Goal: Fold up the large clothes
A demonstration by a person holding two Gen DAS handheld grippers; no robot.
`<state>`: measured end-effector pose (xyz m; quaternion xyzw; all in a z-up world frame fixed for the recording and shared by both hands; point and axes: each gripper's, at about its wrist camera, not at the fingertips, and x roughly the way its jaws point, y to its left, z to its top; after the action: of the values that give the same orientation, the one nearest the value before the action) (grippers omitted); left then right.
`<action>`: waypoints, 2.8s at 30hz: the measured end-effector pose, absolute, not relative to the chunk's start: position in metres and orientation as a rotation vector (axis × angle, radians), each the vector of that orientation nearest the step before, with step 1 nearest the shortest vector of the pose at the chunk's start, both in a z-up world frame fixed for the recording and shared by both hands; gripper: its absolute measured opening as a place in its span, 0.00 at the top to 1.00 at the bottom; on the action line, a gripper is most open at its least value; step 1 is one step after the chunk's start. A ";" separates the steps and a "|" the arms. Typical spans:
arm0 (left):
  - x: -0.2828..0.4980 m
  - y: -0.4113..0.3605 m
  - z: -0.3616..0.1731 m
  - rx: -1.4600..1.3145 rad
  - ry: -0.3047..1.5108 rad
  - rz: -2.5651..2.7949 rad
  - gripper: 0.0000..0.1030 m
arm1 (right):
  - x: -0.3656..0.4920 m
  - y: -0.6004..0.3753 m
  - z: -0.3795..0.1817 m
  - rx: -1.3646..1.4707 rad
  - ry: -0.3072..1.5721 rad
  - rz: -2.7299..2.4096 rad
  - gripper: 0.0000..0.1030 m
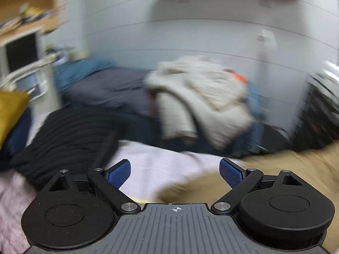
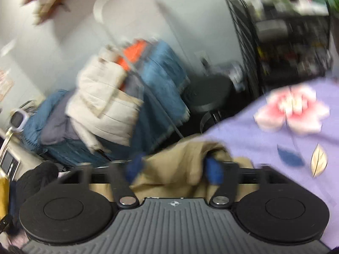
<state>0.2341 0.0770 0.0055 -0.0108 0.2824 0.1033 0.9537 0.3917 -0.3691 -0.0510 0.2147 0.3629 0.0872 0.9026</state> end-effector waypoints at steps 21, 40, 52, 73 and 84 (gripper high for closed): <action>0.322 -0.009 -0.099 0.118 0.809 0.117 0.00 | 0.359 -0.220 -0.115 -0.129 0.846 0.377 0.00; 0.387 0.010 -0.151 0.078 0.781 0.108 0.00 | 0.449 -0.204 -0.183 -0.066 1.027 0.369 0.00; 0.390 0.007 -0.157 0.095 0.752 0.131 0.00 | 0.459 -0.200 -0.192 -0.067 1.000 0.368 0.00; 0.294 0.068 -0.102 0.168 0.851 0.246 0.00 | 0.408 -0.255 -0.107 -0.155 0.886 0.169 0.00; 0.288 0.082 -0.077 0.138 0.745 0.175 0.00 | 0.390 -0.299 -0.117 -0.028 0.874 0.294 0.08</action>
<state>0.2878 0.0818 -0.0775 0.0674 0.3631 0.0851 0.9254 0.3897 -0.2992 -0.1170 -0.0135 0.4216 0.1417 0.8955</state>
